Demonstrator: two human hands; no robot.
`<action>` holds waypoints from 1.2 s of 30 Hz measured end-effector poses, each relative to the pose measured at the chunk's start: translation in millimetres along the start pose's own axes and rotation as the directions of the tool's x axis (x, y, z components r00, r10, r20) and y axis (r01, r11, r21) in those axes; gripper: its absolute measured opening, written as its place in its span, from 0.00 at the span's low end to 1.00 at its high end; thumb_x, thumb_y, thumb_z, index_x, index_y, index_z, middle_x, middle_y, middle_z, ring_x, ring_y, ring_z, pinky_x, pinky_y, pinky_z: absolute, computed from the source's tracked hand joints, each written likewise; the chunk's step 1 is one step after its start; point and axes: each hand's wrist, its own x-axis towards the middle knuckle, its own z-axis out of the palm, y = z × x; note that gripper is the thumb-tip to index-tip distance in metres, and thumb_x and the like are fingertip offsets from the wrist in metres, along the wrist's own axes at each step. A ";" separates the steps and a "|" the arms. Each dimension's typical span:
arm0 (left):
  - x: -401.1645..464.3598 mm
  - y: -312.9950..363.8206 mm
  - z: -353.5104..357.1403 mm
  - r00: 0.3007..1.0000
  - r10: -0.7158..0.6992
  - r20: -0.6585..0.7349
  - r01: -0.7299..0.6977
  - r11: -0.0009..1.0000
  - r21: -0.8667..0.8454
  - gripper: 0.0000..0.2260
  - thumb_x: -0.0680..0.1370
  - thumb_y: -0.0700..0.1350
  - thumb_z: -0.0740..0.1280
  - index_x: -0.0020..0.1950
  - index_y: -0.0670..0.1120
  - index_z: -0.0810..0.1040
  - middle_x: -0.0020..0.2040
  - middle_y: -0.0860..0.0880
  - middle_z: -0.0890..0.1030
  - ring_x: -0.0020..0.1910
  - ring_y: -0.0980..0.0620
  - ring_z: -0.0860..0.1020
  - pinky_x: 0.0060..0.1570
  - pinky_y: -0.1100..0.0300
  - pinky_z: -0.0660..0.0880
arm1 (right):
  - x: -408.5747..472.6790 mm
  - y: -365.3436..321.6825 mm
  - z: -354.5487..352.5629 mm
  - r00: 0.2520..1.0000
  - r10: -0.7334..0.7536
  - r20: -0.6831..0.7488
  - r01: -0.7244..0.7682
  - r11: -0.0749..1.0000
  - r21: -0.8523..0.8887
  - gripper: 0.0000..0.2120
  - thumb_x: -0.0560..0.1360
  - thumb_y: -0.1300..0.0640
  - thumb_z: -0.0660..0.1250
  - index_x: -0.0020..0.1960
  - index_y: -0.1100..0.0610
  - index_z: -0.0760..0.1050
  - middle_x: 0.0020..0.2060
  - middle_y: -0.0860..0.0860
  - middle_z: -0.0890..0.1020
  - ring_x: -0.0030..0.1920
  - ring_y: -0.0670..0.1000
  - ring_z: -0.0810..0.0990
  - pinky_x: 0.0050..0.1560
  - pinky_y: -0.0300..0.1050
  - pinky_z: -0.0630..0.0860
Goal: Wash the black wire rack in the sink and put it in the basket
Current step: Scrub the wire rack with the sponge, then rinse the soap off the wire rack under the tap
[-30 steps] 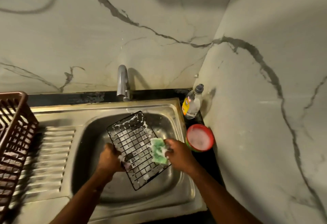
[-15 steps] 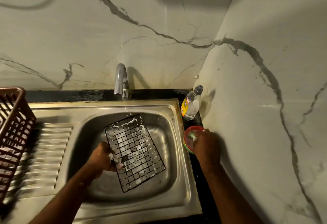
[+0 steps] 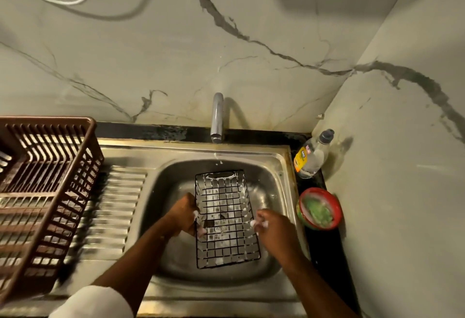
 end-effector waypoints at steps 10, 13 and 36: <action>39.0 -21.3 -11.1 0.998 -0.061 0.029 0.060 0.997 0.043 0.13 0.81 0.28 0.57 0.62 0.41 0.68 0.57 0.34 0.76 0.47 0.31 0.84 0.36 0.40 0.84 | 17.2 0.1 53.4 0.987 0.154 0.046 -0.144 0.974 -0.176 0.05 0.79 0.54 0.68 0.54 0.49 0.81 0.49 0.46 0.86 0.42 0.45 0.79 0.35 0.32 0.67; 54.0 -27.5 -8.7 0.998 -0.058 0.022 0.057 0.997 0.052 0.13 0.80 0.28 0.57 0.61 0.42 0.68 0.54 0.36 0.76 0.45 0.34 0.83 0.39 0.36 0.83 | 23.1 7.7 67.3 0.980 0.183 0.078 -0.171 0.976 -0.138 0.07 0.79 0.54 0.69 0.56 0.49 0.81 0.50 0.46 0.86 0.44 0.44 0.80 0.38 0.32 0.71; 100.4 -58.5 -5.1 0.997 -0.025 -0.073 0.045 0.960 0.278 0.10 0.82 0.33 0.60 0.63 0.42 0.69 0.50 0.44 0.75 0.39 0.49 0.79 0.27 0.60 0.80 | 35.8 28.6 110.1 0.962 0.248 0.114 -0.238 0.967 -0.092 0.06 0.79 0.54 0.70 0.56 0.51 0.79 0.49 0.47 0.85 0.47 0.48 0.83 0.50 0.44 0.82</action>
